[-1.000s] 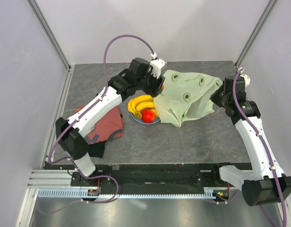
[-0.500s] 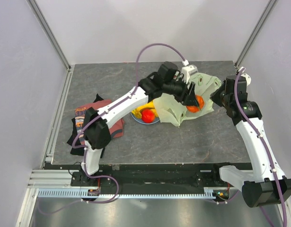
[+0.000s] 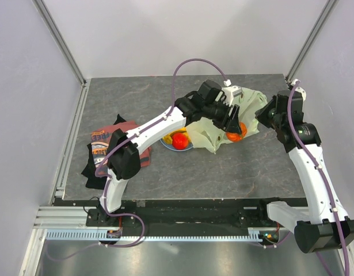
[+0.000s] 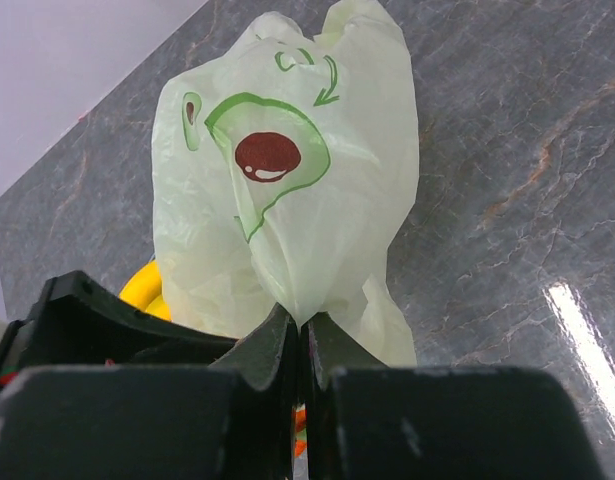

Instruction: Place the fruits into the plastic bag

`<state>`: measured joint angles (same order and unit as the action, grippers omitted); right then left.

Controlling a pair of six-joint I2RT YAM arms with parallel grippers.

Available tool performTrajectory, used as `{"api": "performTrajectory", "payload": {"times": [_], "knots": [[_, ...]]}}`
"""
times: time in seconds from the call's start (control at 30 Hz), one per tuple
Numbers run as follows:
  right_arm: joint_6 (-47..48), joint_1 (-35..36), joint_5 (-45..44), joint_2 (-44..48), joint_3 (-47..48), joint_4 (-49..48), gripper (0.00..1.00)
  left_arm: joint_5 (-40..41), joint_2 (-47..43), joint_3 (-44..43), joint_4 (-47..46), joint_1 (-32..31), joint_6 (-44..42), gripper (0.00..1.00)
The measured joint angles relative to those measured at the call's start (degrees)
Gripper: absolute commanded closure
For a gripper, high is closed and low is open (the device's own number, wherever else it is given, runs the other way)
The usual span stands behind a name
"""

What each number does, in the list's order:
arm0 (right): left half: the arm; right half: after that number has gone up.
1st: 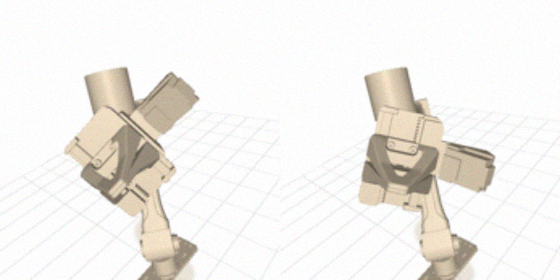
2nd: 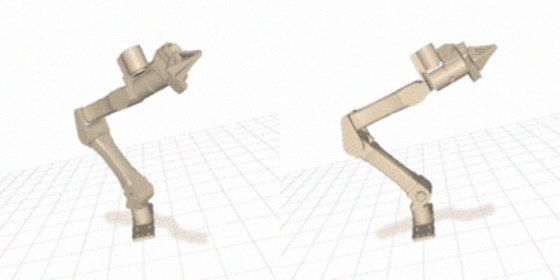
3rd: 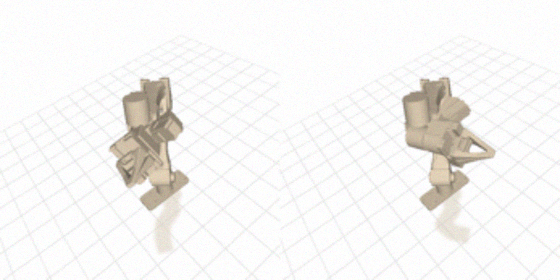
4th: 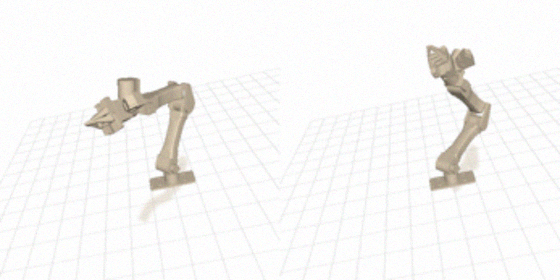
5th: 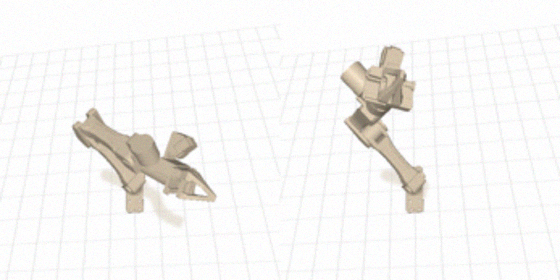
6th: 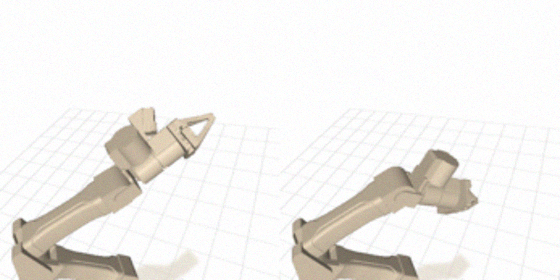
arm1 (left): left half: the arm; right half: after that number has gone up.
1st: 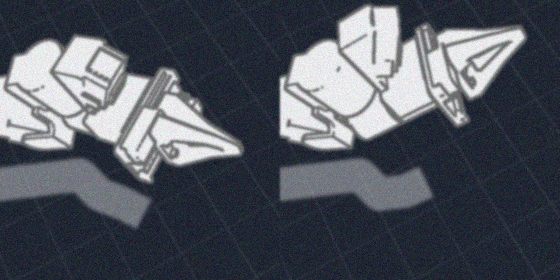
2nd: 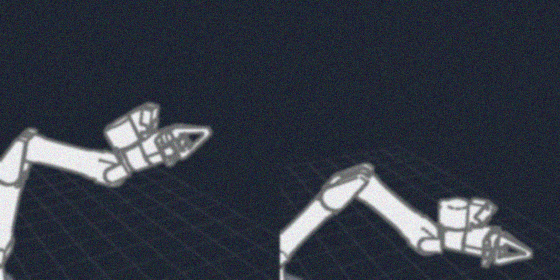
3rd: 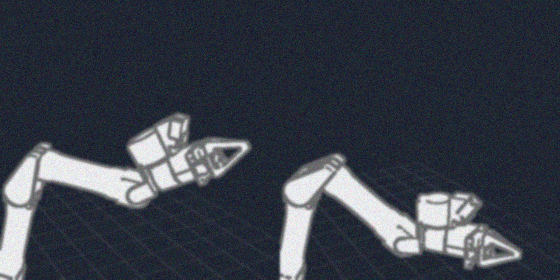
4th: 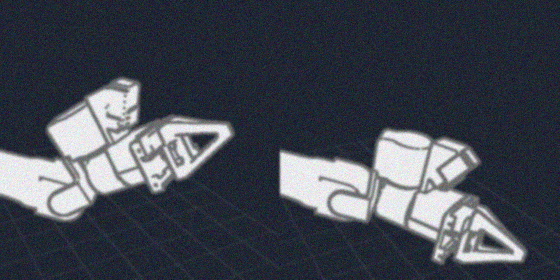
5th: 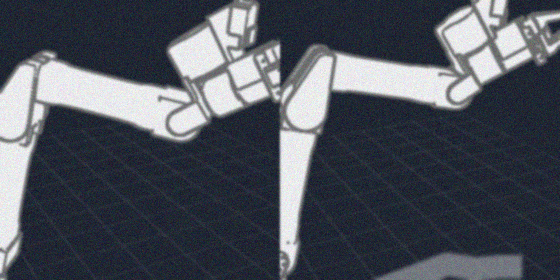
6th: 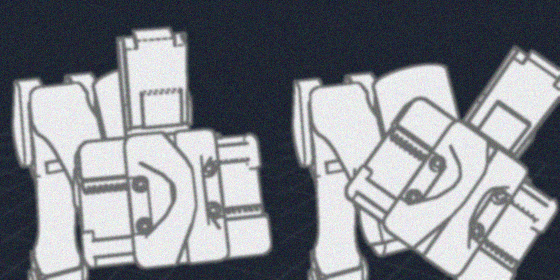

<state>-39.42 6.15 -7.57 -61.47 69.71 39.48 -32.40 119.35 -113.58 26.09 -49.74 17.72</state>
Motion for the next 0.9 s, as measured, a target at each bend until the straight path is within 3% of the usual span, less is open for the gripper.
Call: {"api": "performTrajectory", "payload": {"times": [0.9], "knots": [[0.0, 0.0, 4.7, 2.6, 0.0, 0.0, 0.94, 19.1, 8.6, -4.0, 3.2, -0.9, -8.0, 0.54]]}}
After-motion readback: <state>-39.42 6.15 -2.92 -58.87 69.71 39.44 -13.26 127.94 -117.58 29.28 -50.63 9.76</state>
